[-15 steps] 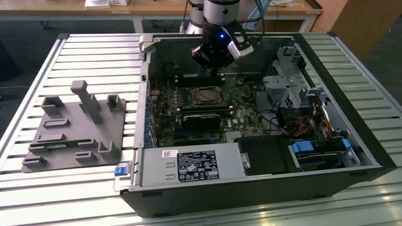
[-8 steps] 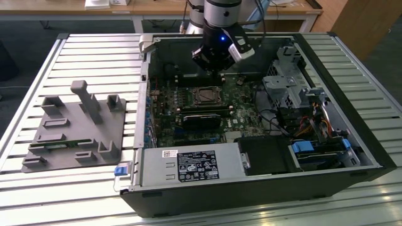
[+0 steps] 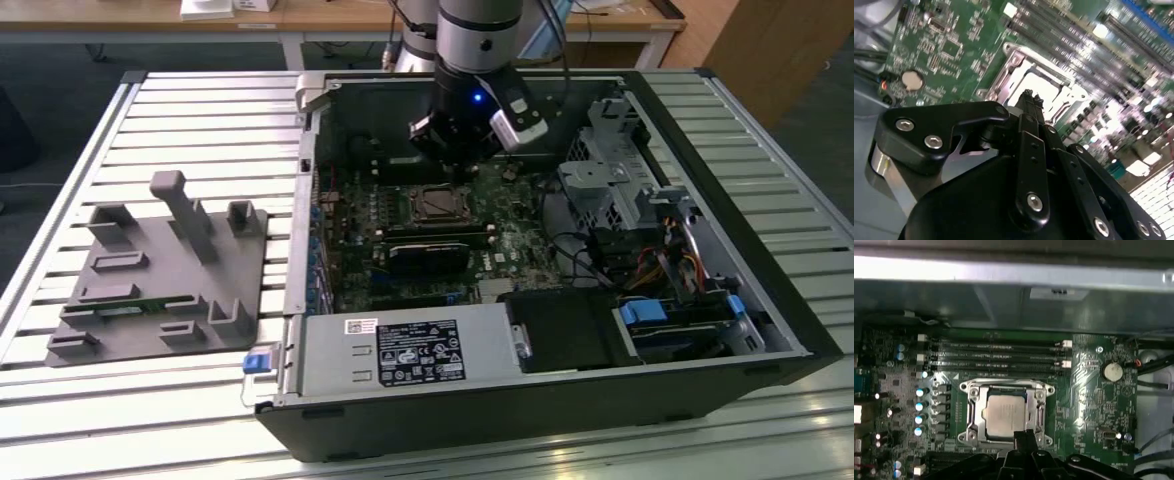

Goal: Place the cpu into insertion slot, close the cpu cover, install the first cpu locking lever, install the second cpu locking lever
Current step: 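Install the second cpu locking lever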

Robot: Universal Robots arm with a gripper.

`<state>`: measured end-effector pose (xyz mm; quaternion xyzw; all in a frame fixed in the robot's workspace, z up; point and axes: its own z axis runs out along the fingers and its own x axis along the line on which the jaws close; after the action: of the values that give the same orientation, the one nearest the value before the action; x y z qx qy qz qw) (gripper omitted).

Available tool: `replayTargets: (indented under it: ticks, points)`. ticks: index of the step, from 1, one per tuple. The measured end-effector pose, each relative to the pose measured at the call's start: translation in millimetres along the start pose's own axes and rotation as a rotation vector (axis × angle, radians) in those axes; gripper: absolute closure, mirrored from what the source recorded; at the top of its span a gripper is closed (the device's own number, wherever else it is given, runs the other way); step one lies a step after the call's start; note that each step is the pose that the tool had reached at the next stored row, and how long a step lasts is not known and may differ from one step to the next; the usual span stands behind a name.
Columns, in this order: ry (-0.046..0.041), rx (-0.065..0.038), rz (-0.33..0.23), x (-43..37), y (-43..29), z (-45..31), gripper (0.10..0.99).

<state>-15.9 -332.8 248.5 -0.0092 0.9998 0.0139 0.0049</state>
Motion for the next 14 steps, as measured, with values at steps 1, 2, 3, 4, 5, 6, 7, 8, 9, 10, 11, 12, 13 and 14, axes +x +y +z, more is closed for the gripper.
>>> replayTargets:
  ticks: [1,2,3,4,5,6,7,8,9,10,11,12,13,14]
  points:
    - [0.0002,0.000,0.000,0.0,-1.0,0.7,0.980]
    - [0.0002,0.000,0.000,0.0,-1.1,2.0,0.980]
    - [0.0004,0.000,0.000,0.1,-1.1,3.3,0.980]
    - [0.0009,0.000,0.000,0.1,-1.6,4.5,0.980]
    - [0.0012,0.000,0.000,0.1,-2.7,5.6,0.980]
    - [0.0014,0.000,0.000,0.2,-4.1,6.6,0.980]
    - [0.0015,-0.001,0.000,0.2,-6.0,7.6,0.980]
    - [0.0018,-0.001,0.000,0.2,-8.2,8.2,0.980]
    - [0.0019,-0.001,0.000,0.3,-10.1,8.8,0.980]
    - [0.0019,-0.001,0.000,0.3,-11.5,9.0,0.980]
    - [0.0019,-0.001,0.000,0.3,-12.9,9.2,0.980]
    - [0.0019,-0.001,0.000,0.4,-14.2,9.3,0.980]
    - [0.0019,-0.001,0.000,0.5,-15.3,9.5,0.980]
    - [0.0019,-0.001,0.000,1.2,-16.3,9.8,0.980]
